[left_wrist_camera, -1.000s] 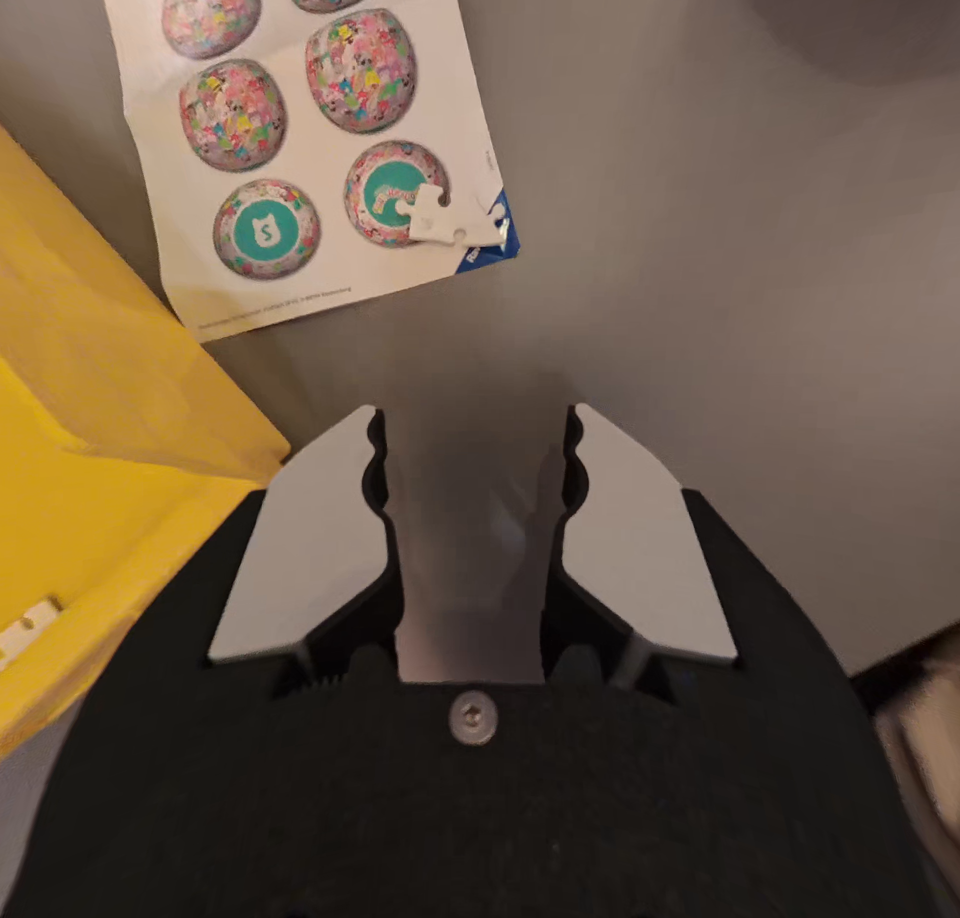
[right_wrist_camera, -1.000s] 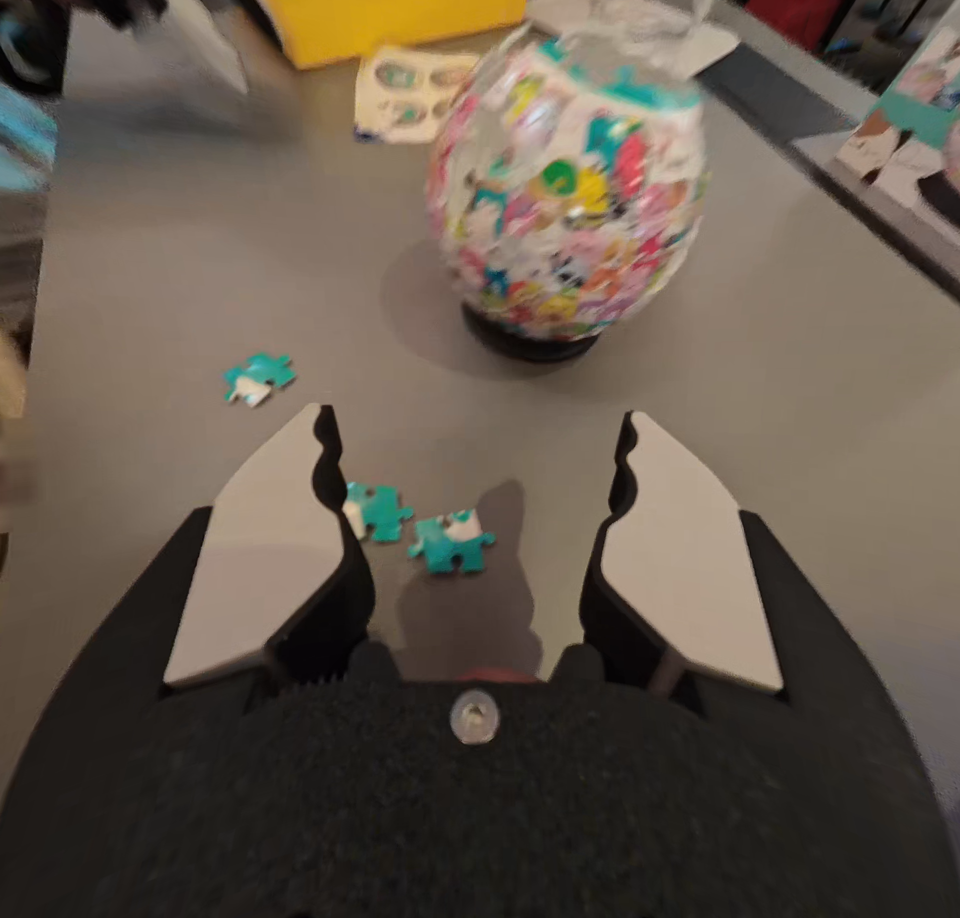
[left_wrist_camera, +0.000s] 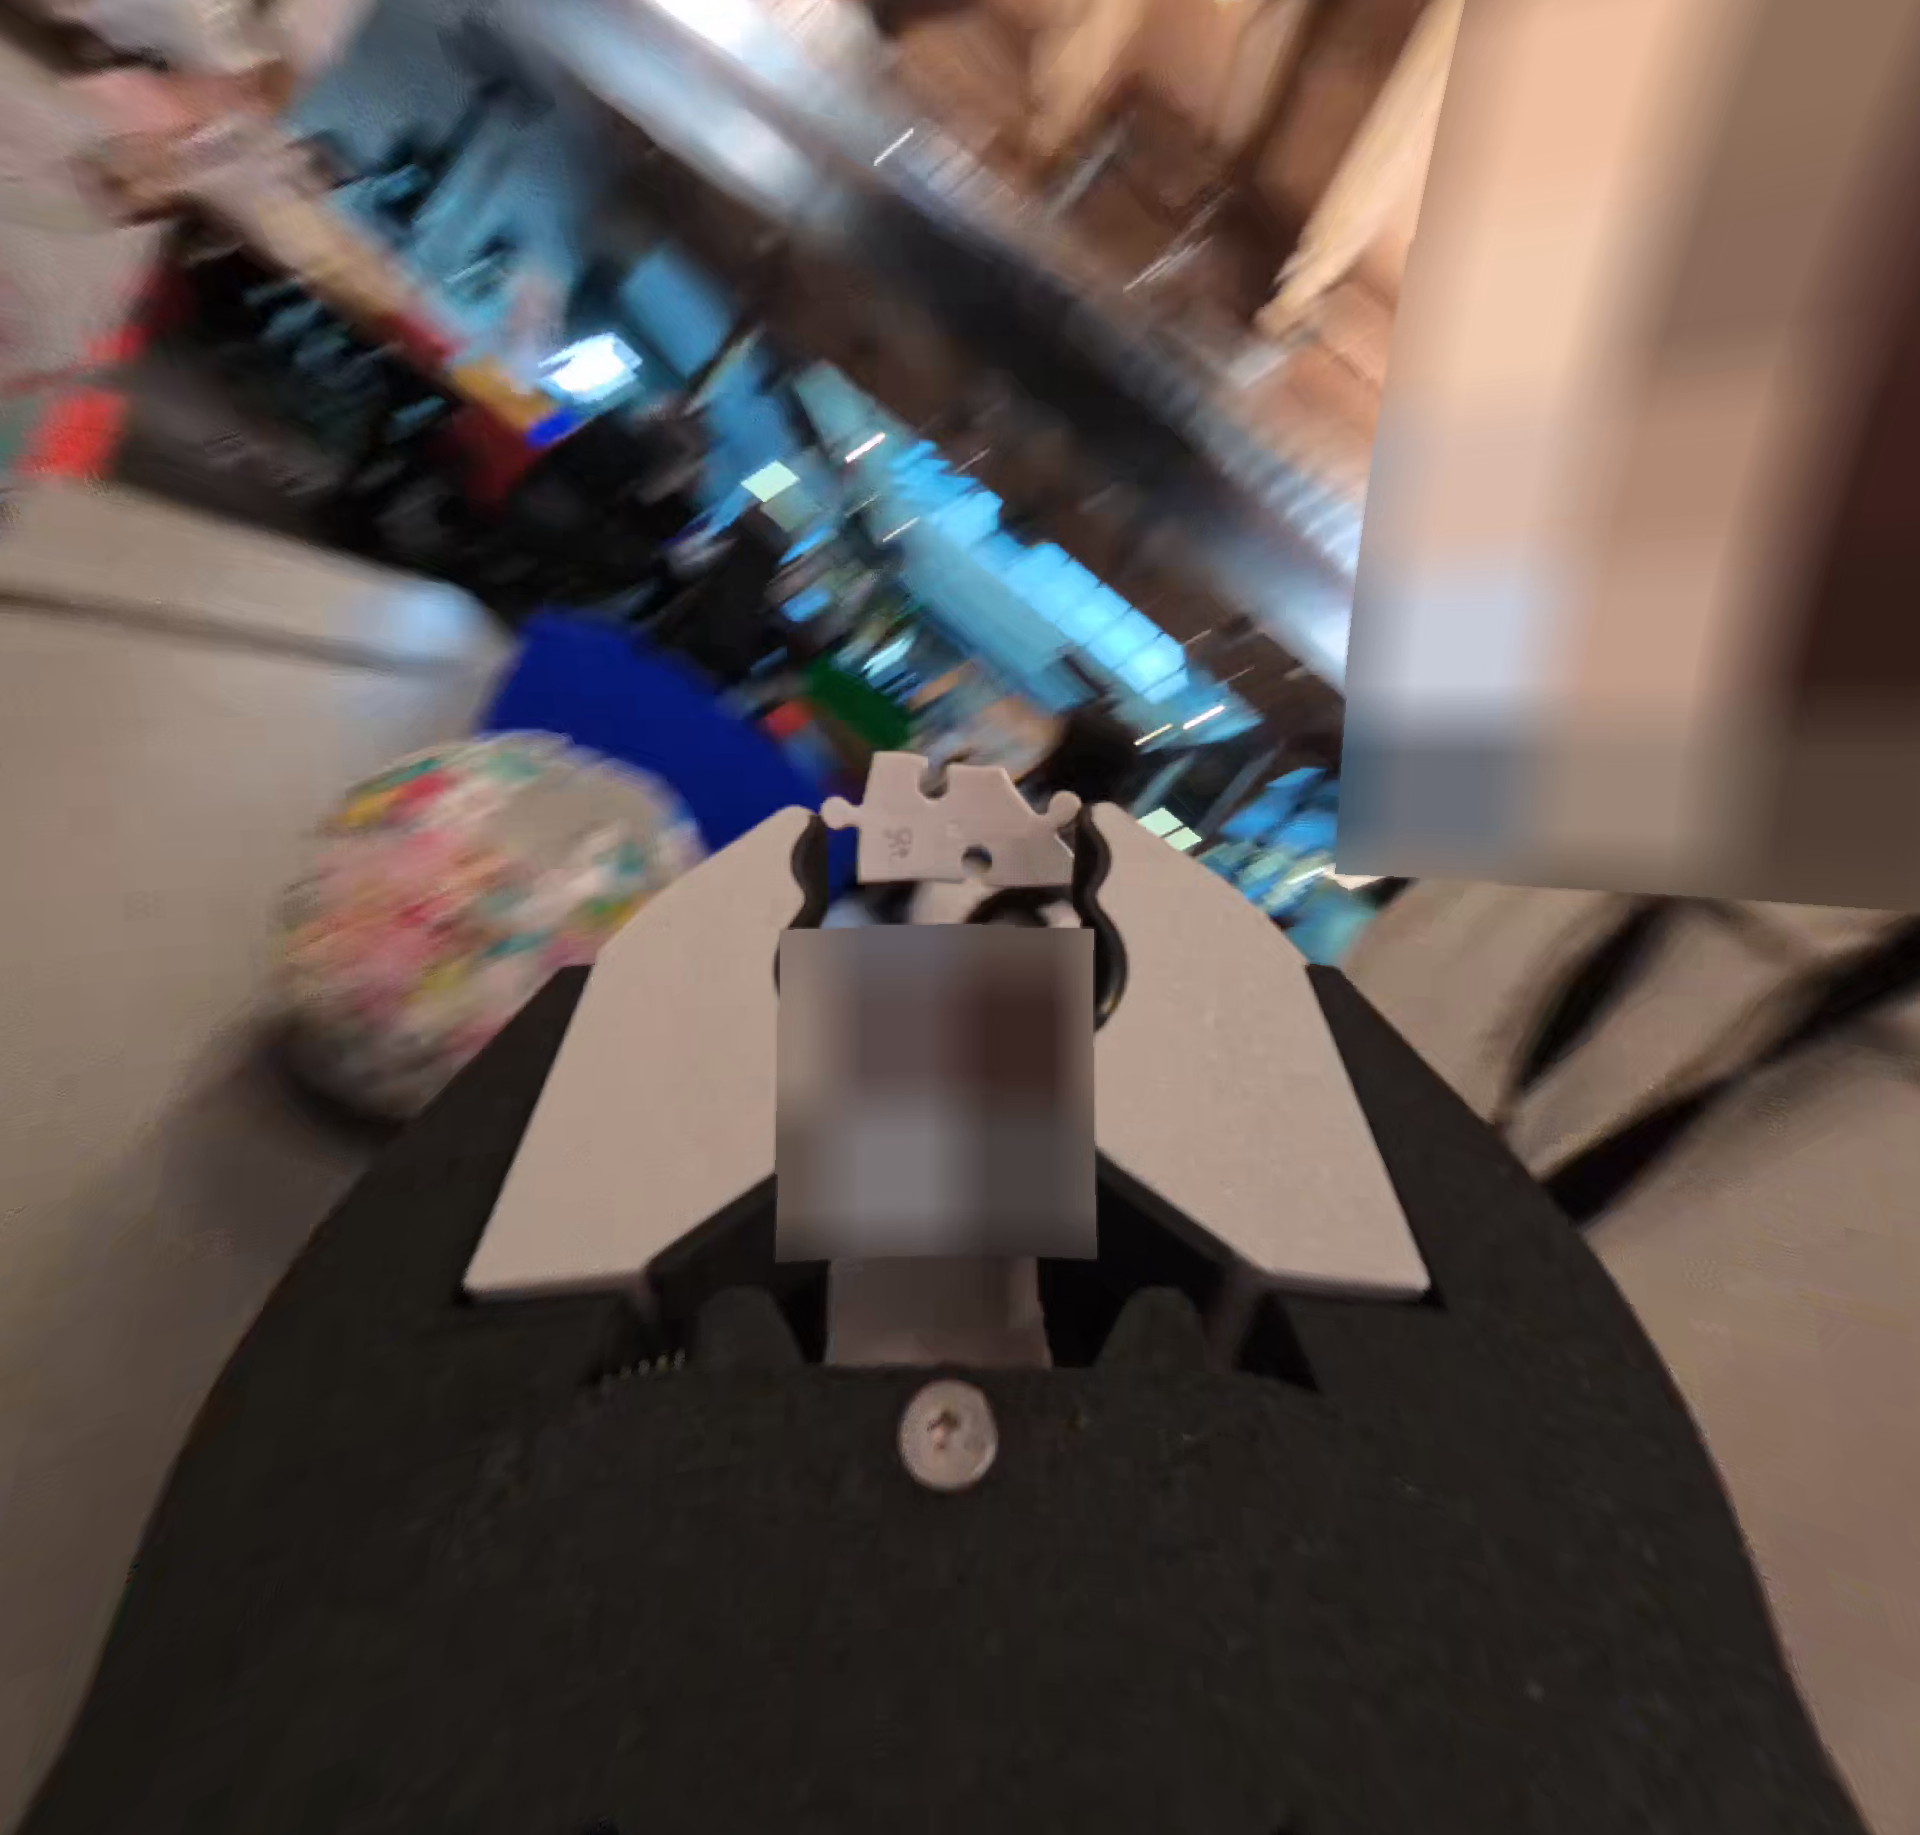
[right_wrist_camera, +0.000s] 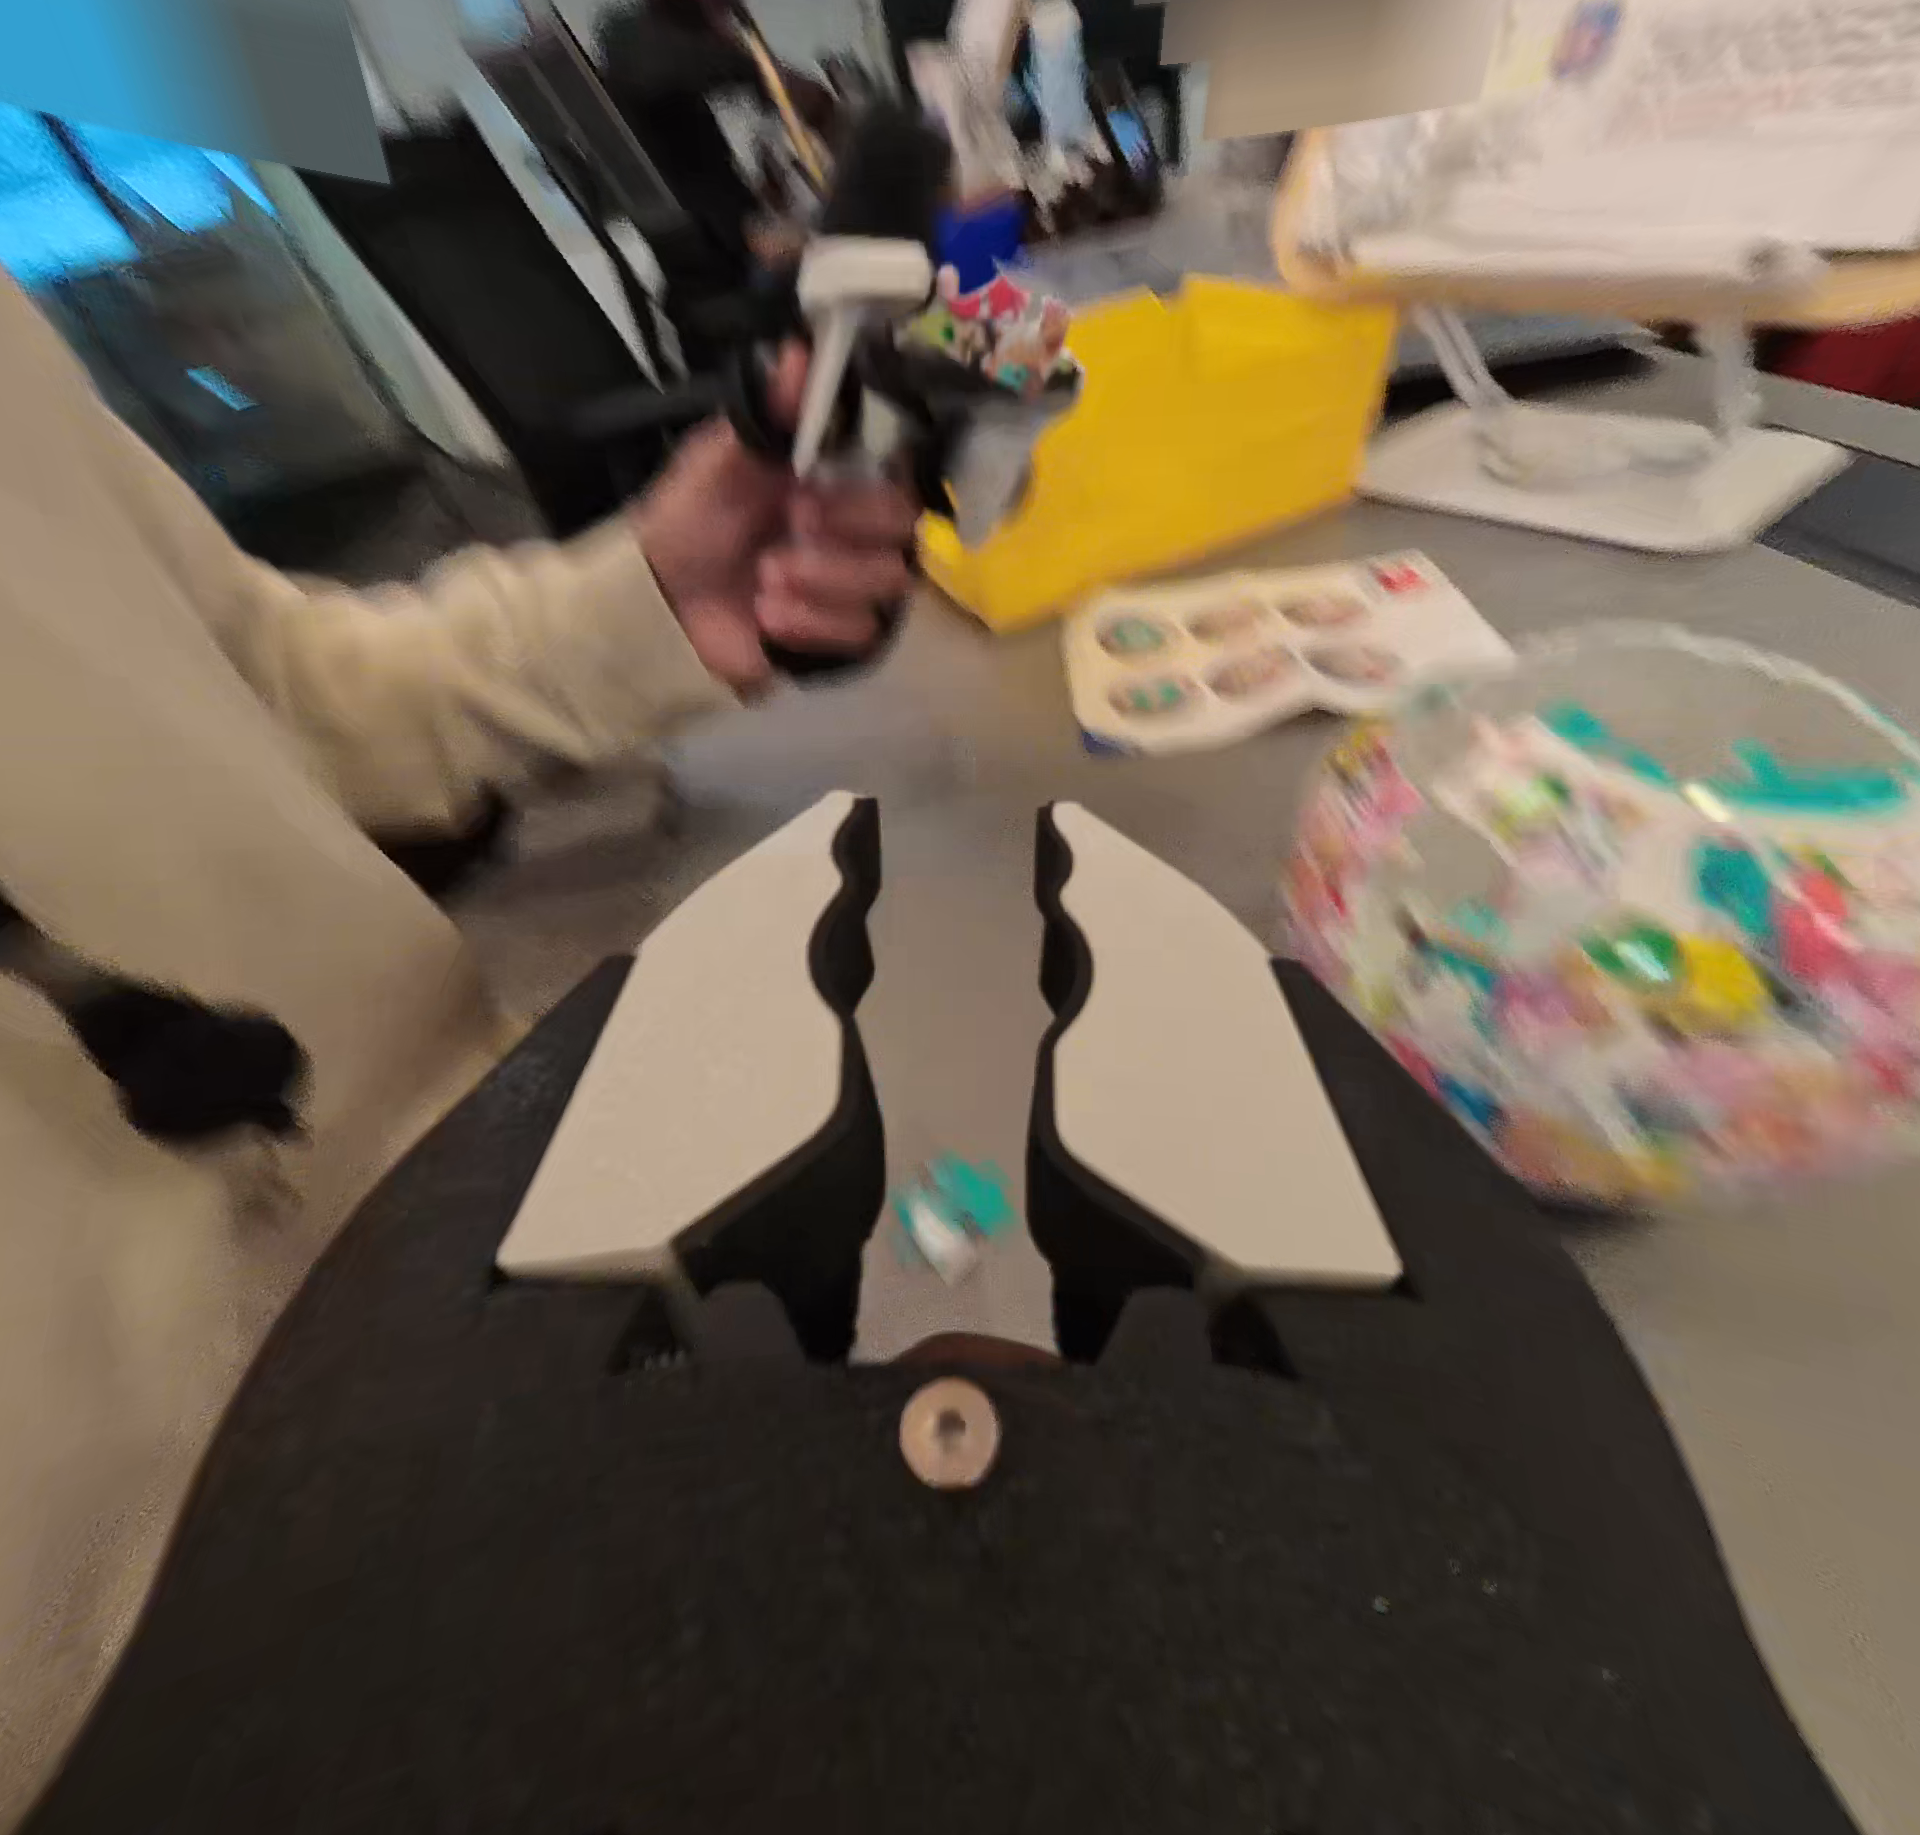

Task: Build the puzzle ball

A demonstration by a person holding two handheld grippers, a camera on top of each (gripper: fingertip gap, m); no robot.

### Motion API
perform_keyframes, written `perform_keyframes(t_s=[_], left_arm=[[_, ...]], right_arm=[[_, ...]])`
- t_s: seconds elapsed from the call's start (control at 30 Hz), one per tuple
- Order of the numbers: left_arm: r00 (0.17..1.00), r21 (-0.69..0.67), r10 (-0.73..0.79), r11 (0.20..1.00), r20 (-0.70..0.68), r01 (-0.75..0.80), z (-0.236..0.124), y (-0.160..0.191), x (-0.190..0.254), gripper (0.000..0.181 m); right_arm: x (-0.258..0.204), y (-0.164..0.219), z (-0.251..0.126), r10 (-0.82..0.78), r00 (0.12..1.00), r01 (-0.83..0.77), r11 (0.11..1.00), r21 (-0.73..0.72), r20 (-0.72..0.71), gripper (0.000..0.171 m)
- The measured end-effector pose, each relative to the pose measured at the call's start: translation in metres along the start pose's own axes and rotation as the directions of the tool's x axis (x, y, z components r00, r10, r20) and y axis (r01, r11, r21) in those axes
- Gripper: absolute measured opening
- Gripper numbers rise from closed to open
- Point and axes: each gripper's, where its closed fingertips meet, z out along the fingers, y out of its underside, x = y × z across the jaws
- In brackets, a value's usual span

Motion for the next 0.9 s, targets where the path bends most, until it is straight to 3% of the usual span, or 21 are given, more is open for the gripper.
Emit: perform_keyframes(t_s=[0.1, 0.17, 0.27, 0.33, 0.5, 0.63, 0.7, 0.73, 0.77, 0.83, 0.9], left_arm=[[0.959, 0.158, -0.051, 0.983, -0.280, 0.098, 0.015, -0.009, 0.045, 0.044], [0.923, 0.210, -0.057, 0.967, -0.381, 0.147, 0.021, -0.009, 0.061, 0.044], [0.873, 0.227, -0.085, 0.949, -0.480, 0.217, 0.030, -0.002, 0.076, 0.044], [0.874, 0.201, -0.075, 0.960, -0.480, 0.193, 0.041, 0.009, 0.083, 0.044], [0.878, 0.155, -0.046, 0.978, -0.477, 0.136, 0.060, 0.028, 0.096, 0.044], [0.892, 0.120, -0.032, 0.988, -0.451, 0.096, 0.073, 0.042, 0.098, 0.044], [0.897, 0.108, -0.034, 0.990, -0.441, 0.090, 0.074, 0.046, 0.097, 0.044], [0.901, 0.091, -0.032, 0.993, -0.433, 0.080, 0.074, 0.048, 0.096, 0.035], [0.905, 0.077, -0.027, 0.995, -0.424, 0.066, 0.072, 0.049, 0.095, 0.026], [0.942, 0.048, -0.002, 0.999, -0.337, 0.019, 0.067, 0.048, 0.082, 0.026], [0.985, -0.061, 0.060, 0.996, -0.165, -0.071, 0.064, 0.055, 0.056, 0.026]], right_arm=[[-0.028, -0.051, 0.023, 0.241, 0.929, -0.292, 0.943, 0.157, 0.281, 0.028], [-0.042, -0.081, 0.029, 0.393, 0.782, -0.549, 0.802, 0.236, 0.483, 0.026], [-0.045, -0.098, 0.036, 0.530, 0.517, -0.819, 0.536, 0.207, 0.672, 0.033], [-0.048, -0.097, 0.040, 0.551, 0.425, -0.878, 0.445, 0.177, 0.718, 0.035], [-0.065, -0.097, 0.032, 0.535, 0.295, -0.929, 0.354, 0.106, 0.792, 0.034], [-0.072, -0.096, 0.023, 0.505, 0.282, -0.932, 0.346, 0.108, 0.816, 0.010], [-0.072, -0.093, 0.018, 0.506, 0.282, -0.933, 0.341, 0.111, 0.815, 0.007], [-0.071, -0.092, 0.015, 0.510, 0.303, -0.927, 0.354, 0.124, 0.805, 0.005], [-0.067, -0.088, 0.014, 0.531, 0.335, -0.918, 0.371, 0.142, 0.778, 0.002], [-0.058, -0.075, 0.011, 0.572, 0.447, -0.866, 0.469, 0.173, 0.688, 0.002], [-0.034, -0.048, 0.011, 0.605, 0.659, -0.732, 0.652, 0.197, 0.447, 0.002]])
